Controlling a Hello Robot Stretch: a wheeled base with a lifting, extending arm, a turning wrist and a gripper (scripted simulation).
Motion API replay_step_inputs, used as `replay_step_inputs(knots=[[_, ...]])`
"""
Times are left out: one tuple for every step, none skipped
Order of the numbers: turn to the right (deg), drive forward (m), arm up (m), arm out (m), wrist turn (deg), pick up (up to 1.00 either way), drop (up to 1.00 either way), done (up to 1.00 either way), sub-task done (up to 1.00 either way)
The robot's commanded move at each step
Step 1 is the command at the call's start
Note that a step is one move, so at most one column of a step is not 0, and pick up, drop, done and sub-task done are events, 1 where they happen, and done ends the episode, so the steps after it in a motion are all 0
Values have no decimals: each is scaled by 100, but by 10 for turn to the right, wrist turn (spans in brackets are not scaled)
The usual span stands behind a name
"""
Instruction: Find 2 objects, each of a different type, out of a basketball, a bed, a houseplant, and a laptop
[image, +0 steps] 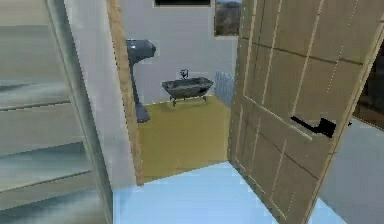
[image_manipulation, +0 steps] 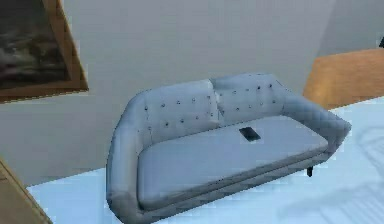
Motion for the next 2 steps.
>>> replay_step_inputs(knots=[[0, 100, 0, 0, 0, 0, 0, 0, 0], [0, 80, 0, 0, 0, 0, 0, 0, 0]])
